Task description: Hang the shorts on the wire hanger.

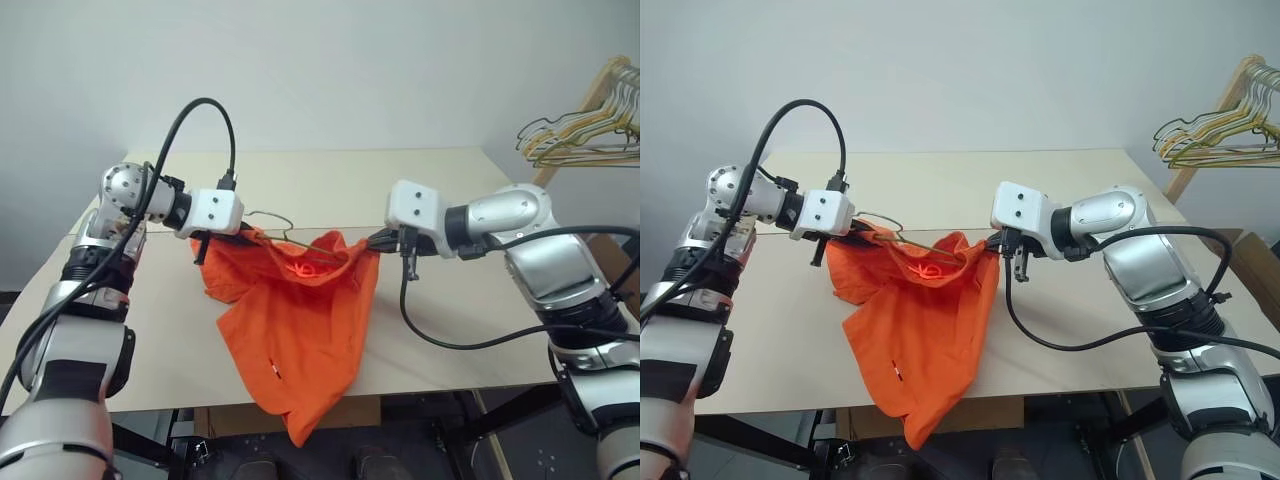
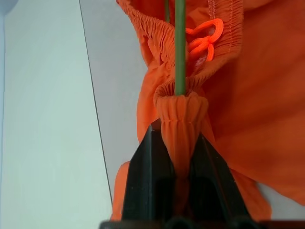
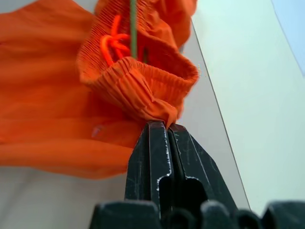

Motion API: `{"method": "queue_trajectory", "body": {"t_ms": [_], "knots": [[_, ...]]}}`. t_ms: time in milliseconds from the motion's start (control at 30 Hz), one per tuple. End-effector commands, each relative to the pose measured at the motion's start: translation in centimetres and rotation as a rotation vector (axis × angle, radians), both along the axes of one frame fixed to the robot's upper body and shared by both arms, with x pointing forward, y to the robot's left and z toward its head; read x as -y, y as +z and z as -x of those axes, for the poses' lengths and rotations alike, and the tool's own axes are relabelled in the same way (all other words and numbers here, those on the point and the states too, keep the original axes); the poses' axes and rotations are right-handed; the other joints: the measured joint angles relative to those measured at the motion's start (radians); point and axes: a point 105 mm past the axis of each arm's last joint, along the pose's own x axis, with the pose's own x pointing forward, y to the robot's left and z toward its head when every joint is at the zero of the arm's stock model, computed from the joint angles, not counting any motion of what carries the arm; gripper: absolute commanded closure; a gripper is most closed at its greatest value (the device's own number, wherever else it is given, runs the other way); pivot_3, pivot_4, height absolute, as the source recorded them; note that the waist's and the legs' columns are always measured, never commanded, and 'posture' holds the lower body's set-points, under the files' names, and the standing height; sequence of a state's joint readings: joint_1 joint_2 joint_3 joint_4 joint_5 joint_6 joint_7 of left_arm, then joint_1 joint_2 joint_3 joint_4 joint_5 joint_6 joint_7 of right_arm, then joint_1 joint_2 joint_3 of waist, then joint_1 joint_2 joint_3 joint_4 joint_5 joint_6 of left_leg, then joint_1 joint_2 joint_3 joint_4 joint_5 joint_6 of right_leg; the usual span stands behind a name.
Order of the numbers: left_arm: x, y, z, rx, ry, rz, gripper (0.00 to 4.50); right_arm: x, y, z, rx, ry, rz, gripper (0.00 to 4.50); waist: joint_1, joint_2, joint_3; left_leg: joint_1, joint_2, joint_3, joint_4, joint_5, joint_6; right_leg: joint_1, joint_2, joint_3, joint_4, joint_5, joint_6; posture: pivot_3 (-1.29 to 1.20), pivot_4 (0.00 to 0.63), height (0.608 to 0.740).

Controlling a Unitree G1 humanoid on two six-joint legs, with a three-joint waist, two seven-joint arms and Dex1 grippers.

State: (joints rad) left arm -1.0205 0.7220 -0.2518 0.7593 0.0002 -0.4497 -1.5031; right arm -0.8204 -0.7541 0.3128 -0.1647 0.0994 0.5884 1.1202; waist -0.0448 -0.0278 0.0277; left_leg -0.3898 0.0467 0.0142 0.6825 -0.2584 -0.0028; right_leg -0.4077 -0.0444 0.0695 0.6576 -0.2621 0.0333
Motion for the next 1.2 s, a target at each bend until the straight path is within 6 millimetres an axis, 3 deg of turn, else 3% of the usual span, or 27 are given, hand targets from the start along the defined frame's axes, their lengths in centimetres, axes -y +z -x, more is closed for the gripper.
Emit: {"method": "queue_trajectory", "body": {"t_ms": [33,167,500,733,1200], "knots": [[0.5,2.0,-0.1,0.059,-0.001,0.078,4.5,0.5,-0.1,0.7,0.01,0.03,0.03,3.19,0.001,0.0,0.0,0.0,0.0,0.0,0.0,0.0,0.0,0.0,0.0,0.0,0.0,0.0,0.0,-0.05,0.0,0.74],[0.9,2.2,0.1,0.05,-0.011,0.109,4.5,0.4,-1.6,1.2,-0.025,0.054,0.028,1.84,-0.002,0.0,0.0,0.0,0.0,0.0,0.0,0.0,0.0,0.0,0.0,0.0,0.001,0.0,0.0,-0.05,0.0,0.74],[0.6,1.2,1.1,0.005,-0.055,0.046,4.5,0.3,-2.9,0.3,-0.127,-0.028,-0.092,1.84,-0.016,0.0,0.0,0.001,0.0,0.0,0.0,0.0,0.0,0.0,0.001,0.0,0.001,0.0,0.0,-0.06,0.0,0.74],[0.0,0.5,0.3,0.038,-0.007,-0.05,4.5,0.9,-3.5,0.9,-0.136,-0.032,-0.1,1.84,-0.016,0.0,0.0,0.0,0.0,-0.001,0.0,0.0,0.0,0.0,0.001,0.0,0.0,0.0,0.0,-0.07,0.0,0.74],[1.8,-0.3,0.1,0.052,-0.027,-0.096,4.5,0.7,-7.5,1.6,-0.156,-0.04,-0.032,1.84,-0.025,0.0,0.0,0.0,0.0,-0.001,0.0,0.0,0.0,0.0,0.001,0.0,0.0,0.0,0.0,-0.08,0.0,0.74]]}}
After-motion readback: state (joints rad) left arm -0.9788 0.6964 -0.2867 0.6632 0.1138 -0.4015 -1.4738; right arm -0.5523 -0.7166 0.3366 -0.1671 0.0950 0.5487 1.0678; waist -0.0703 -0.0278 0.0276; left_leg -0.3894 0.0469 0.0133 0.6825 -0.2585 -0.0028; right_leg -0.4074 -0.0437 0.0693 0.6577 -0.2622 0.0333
